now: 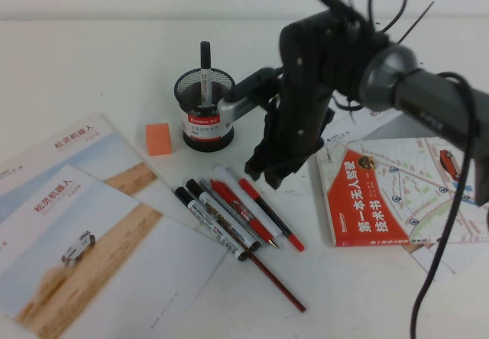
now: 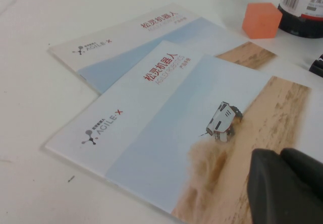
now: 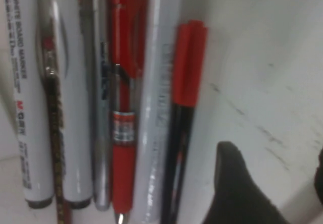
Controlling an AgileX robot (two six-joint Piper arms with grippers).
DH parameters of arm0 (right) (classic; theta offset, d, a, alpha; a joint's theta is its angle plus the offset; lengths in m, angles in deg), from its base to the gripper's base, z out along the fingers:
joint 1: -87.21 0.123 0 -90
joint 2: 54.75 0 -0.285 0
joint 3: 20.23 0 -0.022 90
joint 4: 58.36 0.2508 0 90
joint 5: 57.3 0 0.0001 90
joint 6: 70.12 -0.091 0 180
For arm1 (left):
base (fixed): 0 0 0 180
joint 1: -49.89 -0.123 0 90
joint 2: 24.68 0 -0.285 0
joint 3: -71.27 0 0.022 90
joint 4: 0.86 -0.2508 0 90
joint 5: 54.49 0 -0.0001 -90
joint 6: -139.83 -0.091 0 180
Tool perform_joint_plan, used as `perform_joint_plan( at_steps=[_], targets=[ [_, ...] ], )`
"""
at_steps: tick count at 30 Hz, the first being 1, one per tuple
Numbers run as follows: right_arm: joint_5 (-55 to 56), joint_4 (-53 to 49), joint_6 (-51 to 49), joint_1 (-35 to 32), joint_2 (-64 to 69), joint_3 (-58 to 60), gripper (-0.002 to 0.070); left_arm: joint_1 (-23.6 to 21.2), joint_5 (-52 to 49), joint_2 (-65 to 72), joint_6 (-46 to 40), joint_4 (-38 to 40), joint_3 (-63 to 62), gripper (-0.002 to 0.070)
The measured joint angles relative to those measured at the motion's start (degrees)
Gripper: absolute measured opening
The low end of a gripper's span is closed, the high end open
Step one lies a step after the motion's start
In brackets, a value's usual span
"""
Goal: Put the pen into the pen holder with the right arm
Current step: Pick up the pen on the table
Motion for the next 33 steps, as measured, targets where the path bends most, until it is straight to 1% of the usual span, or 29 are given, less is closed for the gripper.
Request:
perform_joint_plan(
  at_steps=[7, 21, 24, 30, 31, 33],
  targets=[
    [0.0, 0.0, 1.4, 2.1, 3.0, 0.0, 0.0308, 0.0, 0.0, 0.0, 0.0, 0.0, 0.0, -0.0001],
    [0.0, 0.1, 2.7, 3.7, 4.8, -0.2, 0.03, 0.0, 0.0, 0.0, 0.0, 0.0, 0.0, -0.0001],
    [0.0, -0.1, 2.8, 4.0, 4.8, -0.2, 0.0254, 0.0, 0.0, 0.0, 0.0, 0.0, 0.0, -0.0001],
    [0.0, -1.2, 2.8, 4.0, 4.9, -0.2, 0.0084, 0.0, 0.0, 0.0, 0.0, 0.0, 0.0, -0.0001],
    [0.0, -1.5, 2.8, 4.0, 5.0, -0.4, 0.0064, 0.0, 0.0, 0.0, 0.0, 0.0, 0.0, -0.0001],
    [-0.1, -1.5, 2.8, 4.0, 5.1, -0.5, 0.0056, 0.0, 0.0, 0.0, 0.0, 0.0, 0.0, -0.0001]
  ],
)
